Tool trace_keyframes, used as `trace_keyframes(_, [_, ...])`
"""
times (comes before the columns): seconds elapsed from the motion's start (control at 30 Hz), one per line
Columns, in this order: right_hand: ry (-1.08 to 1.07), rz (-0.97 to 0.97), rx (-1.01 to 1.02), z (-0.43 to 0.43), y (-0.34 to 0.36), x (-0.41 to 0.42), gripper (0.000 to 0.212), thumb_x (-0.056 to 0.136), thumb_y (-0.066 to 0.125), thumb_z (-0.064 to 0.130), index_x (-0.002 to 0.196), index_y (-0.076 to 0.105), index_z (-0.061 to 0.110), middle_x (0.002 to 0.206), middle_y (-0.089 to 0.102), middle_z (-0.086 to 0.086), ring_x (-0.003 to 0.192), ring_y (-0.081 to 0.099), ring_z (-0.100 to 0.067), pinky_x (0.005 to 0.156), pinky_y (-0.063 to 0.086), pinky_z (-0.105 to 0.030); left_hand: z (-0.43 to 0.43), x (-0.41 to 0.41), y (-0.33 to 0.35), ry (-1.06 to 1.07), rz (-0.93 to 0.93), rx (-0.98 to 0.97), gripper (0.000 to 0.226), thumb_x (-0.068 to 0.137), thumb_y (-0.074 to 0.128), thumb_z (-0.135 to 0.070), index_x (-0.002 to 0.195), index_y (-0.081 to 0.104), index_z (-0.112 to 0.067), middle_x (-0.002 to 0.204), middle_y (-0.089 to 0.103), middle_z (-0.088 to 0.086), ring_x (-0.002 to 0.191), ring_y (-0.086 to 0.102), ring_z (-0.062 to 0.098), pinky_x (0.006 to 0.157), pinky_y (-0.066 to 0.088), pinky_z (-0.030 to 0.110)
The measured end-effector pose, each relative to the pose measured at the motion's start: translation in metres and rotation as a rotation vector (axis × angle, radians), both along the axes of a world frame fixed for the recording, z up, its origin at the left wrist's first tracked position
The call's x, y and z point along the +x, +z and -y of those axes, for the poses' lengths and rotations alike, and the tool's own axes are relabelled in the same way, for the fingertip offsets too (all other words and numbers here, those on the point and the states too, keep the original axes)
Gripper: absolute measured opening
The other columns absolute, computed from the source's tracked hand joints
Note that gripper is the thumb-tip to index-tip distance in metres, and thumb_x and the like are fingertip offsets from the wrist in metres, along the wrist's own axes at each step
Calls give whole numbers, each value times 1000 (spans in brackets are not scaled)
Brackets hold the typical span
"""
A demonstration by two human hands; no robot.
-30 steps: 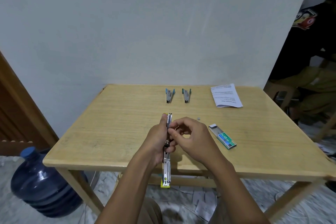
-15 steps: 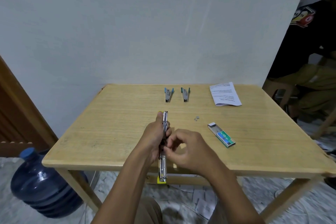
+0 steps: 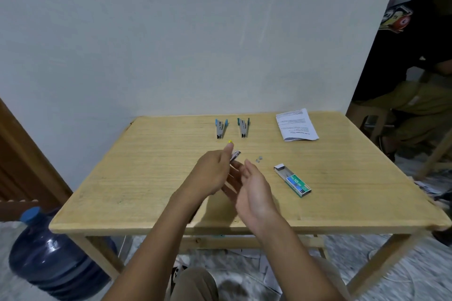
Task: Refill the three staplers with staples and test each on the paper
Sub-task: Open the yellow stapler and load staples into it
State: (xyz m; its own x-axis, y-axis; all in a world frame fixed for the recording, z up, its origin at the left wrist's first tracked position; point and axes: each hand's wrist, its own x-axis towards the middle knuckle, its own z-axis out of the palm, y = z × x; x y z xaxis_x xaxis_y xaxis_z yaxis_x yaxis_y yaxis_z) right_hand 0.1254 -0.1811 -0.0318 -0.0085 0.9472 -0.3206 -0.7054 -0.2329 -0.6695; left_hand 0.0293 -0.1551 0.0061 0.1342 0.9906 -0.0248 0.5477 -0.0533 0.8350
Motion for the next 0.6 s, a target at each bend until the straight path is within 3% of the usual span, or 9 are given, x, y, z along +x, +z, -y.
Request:
trace_keyframes(0.1, [-3,-309,-123,-3,3,-4,35,105,38,29,92,63,10,83,65,-6,76,61,-18,65,49,-27,-2,8,6,-51,-398,179,57,101,27,-56,84,60,-11,81,66,4,76,64,25,66,50,35])
trace_keyframes(0.2, [-66,-441,-221,-7,5,-9,35,101,39,18,74,60,13,72,58,-1,65,56,-14,65,44,-24,-1,17,10,-103,-806,340,46,101,26,-56,85,47,-18,82,56,2,84,63,29,63,39,32])
trace_keyframes(0.3, [-123,-576,-263,-7,4,-13,38,98,37,9,67,60,12,66,61,0,62,60,-13,66,50,-23,-4,21,11,-192,-972,383,47,98,28,-61,85,48,-20,84,57,2,84,61,26,63,35,30])
trace_keyframes(0.37, [-144,-611,-274,-6,2,-16,37,99,37,10,68,58,11,60,61,-1,60,58,-13,58,50,-23,-8,19,10,-213,-939,290,49,97,31,-62,84,50,-19,83,54,-1,81,55,23,65,36,30])
trace_keyframes(0.43, [-162,-595,-289,-3,1,-17,35,101,36,10,72,56,8,60,59,-3,61,54,-14,54,48,-22,-14,15,9,-236,-763,128,49,99,33,-58,83,52,-16,87,60,0,81,56,21,67,42,32])
trace_keyframes(0.5, [-187,-563,-282,-2,0,-16,36,104,35,11,76,58,5,61,64,-7,67,58,-19,66,51,-27,-18,8,12,-263,-522,-36,47,102,32,-50,84,55,-14,88,65,5,76,58,22,60,45,30])
trace_keyframes(0.6, [-151,-501,-158,4,0,-11,26,105,39,14,100,62,2,88,71,-15,84,66,-24,97,52,-36,-16,-3,18,-225,-105,-256,46,103,31,-48,82,52,-13,65,53,3,49,42,12,42,30,19])
